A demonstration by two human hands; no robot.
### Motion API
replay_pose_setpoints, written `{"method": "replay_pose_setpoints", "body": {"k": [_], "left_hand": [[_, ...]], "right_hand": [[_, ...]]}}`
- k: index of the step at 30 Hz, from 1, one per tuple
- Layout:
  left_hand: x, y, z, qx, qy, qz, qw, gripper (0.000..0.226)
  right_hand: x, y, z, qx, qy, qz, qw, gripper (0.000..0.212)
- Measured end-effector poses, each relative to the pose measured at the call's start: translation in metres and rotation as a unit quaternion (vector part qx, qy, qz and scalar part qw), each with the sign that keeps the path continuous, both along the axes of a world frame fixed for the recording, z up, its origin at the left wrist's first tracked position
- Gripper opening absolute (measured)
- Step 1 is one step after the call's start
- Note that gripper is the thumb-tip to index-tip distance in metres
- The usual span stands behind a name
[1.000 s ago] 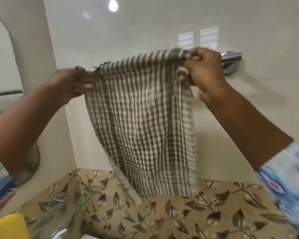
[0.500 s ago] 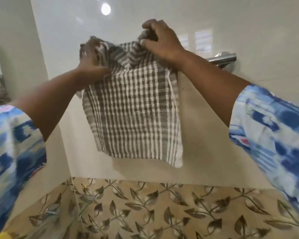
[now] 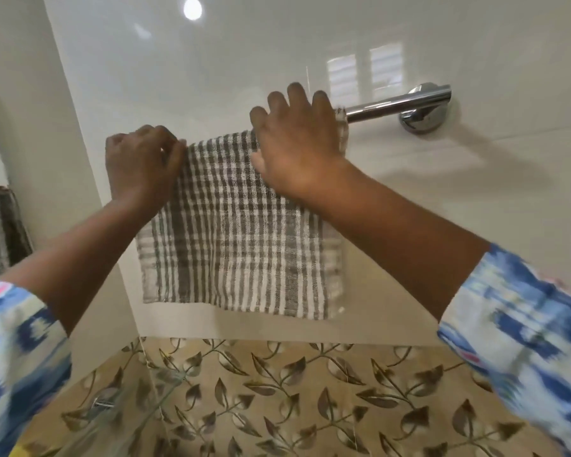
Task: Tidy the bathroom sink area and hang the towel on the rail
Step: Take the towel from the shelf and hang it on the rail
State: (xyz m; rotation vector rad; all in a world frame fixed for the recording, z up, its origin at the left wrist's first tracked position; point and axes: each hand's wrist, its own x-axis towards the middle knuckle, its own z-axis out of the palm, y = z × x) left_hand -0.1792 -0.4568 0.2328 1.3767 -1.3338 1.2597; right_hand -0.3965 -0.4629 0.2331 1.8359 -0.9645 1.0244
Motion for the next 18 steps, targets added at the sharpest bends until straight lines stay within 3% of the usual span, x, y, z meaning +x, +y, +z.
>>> {"method": "replay_pose_setpoints", "body": {"k": [5, 8, 13, 18], "left_hand": [[0.017, -0.005, -0.002, 0.084, 0.029, -0.025, 0.996, 0.034], [0.024, -0.007, 0.0, 0.122, 0.064, -0.026, 0.99, 0.041], [0.03, -0.007, 0.011, 0.174, 0.178, 0.001, 0.969, 0.06], [0.029, -0.01, 0.007, 0.2, 0.276, 0.036, 0.939, 0.073]], "right_hand": [[0.001, -0.01, -0.01, 0.073, 0.018, -0.046, 0.996, 0.063], [-0.012, -0.024, -0.004, 0.079, -0.009, -0.051, 0.996, 0.065], [-0.033, -0.034, 0.01, 0.072, -0.081, -0.045, 0.993, 0.071], [-0.047, -0.037, 0.02, 0.085, -0.103, -0.104, 0.986, 0.076]]}}
